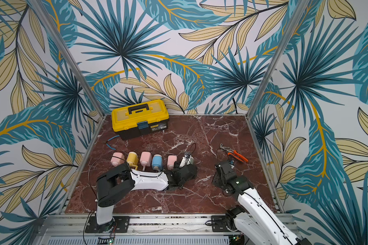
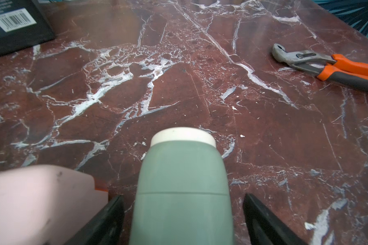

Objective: Put the tray back into the pencil sharpener
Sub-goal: Place the pencil sharpener at the center of the board, then reset both arms

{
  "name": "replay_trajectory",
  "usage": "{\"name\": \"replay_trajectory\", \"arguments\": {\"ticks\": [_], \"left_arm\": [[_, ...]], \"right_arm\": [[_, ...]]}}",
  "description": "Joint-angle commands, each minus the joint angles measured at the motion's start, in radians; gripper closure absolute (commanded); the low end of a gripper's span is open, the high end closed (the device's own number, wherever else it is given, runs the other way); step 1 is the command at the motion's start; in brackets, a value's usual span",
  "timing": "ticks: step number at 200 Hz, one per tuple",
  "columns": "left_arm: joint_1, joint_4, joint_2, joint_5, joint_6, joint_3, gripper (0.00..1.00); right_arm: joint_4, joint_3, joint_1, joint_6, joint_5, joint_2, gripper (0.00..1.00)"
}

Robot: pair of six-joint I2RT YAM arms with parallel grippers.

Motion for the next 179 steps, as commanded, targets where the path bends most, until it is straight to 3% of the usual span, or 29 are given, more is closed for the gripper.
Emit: {"name": "replay_trajectory", "arguments": {"ticks": [1, 14, 50, 109, 142, 179], "left_arm": [[0.001, 0.000, -0.037, 0.011, 0.015, 0.006, 0.04], [0.000, 0.000, -0.064, 0.016, 0.025, -0.004, 0.00], [-0.018, 0.001, -0.233, 0.033, -0.015, -0.098, 0.00], [0.026, 0.003, -0.579, -0.066, 0.132, -0.377, 0.00], [0.168, 0.002, -0.776, -0.048, 0.306, -0.485, 0.00], [0.408, 0.001, -1.010, 0.016, 0.425, -0.587, 0.00]], "right_arm": [[-0.034, 0.008, -0.003, 0.009, 0.024, -0.016, 0.61], [-0.035, 0.008, -0.003, 0.008, 0.028, -0.019, 0.61], [-0.017, 0.004, -0.003, 0.000, 0.053, -0.016, 0.60], [0.049, 0.030, -0.003, -0.121, 0.169, -0.010, 0.57], [0.122, 0.050, -0.024, -0.249, 0.297, -0.007, 0.56], [0.258, 0.047, -0.117, -0.373, 0.344, 0.023, 0.56]]}}
